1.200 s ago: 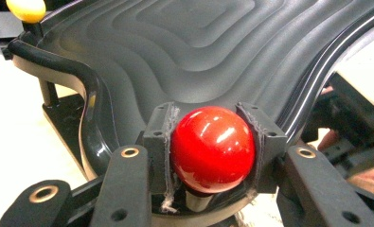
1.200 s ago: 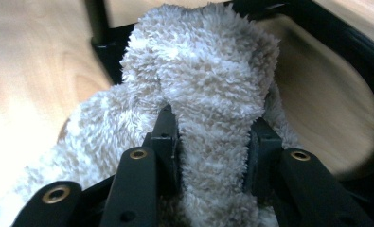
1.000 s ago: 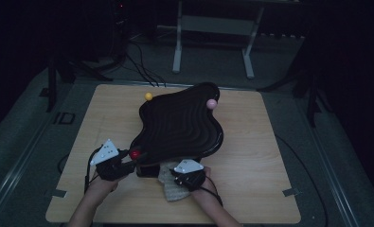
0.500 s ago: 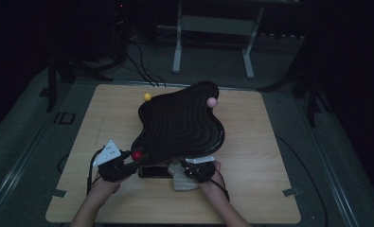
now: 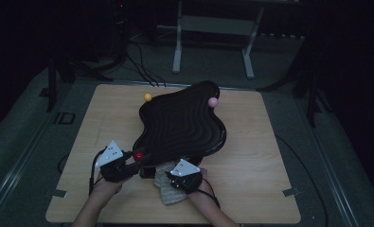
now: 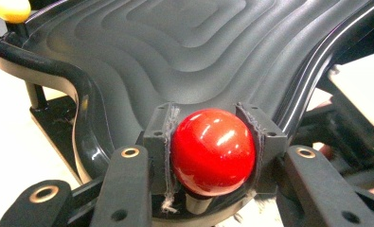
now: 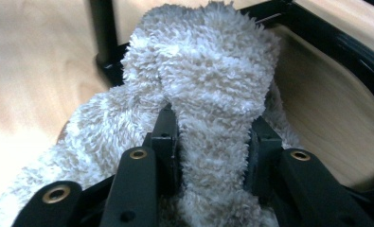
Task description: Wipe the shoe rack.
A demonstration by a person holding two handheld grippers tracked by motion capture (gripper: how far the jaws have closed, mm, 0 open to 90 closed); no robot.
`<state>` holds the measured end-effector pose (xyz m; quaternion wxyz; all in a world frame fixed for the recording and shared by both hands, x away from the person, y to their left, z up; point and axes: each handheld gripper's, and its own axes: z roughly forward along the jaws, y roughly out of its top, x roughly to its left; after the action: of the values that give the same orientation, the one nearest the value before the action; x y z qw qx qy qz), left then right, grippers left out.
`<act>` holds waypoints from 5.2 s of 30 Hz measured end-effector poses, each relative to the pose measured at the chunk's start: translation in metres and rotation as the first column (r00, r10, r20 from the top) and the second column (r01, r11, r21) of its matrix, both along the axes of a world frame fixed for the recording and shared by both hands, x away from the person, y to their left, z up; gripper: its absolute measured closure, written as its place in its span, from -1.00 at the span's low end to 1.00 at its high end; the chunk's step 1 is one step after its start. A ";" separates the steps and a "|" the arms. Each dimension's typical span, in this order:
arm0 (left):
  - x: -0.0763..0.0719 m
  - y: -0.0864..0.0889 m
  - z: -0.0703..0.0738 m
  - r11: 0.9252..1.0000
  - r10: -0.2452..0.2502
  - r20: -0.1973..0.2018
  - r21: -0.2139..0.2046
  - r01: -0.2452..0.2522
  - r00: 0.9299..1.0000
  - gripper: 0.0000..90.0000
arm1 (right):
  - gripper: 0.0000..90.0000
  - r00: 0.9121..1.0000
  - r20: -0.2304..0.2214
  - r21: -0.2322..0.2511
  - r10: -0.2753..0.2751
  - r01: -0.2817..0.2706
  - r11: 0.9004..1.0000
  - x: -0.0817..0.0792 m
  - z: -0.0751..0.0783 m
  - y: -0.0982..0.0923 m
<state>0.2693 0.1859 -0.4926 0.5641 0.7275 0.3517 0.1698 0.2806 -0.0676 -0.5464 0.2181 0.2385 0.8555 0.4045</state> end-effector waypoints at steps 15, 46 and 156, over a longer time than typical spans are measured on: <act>0.001 0.000 0.001 1.000 -0.008 -0.003 0.008 0.008 1.000 0.33 | 0.40 0.994 0.067 -0.044 0.088 -0.085 0.995 -0.017 -0.006 0.037; 0.001 0.001 0.000 1.000 -0.014 -0.005 0.000 0.014 1.000 0.33 | 0.41 0.999 -0.041 -0.012 0.015 -0.015 1.000 0.005 0.001 -0.046; 0.011 0.027 0.037 0.995 0.085 0.172 -0.062 -0.075 0.981 -0.01 | 0.17 0.992 -0.046 0.292 0.116 -0.098 0.952 -0.046 0.111 -0.011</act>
<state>0.2802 0.2130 -0.4560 0.6055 0.6791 0.3345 0.2457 0.2350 -0.0788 -0.4358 0.1317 0.2337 0.8054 0.5286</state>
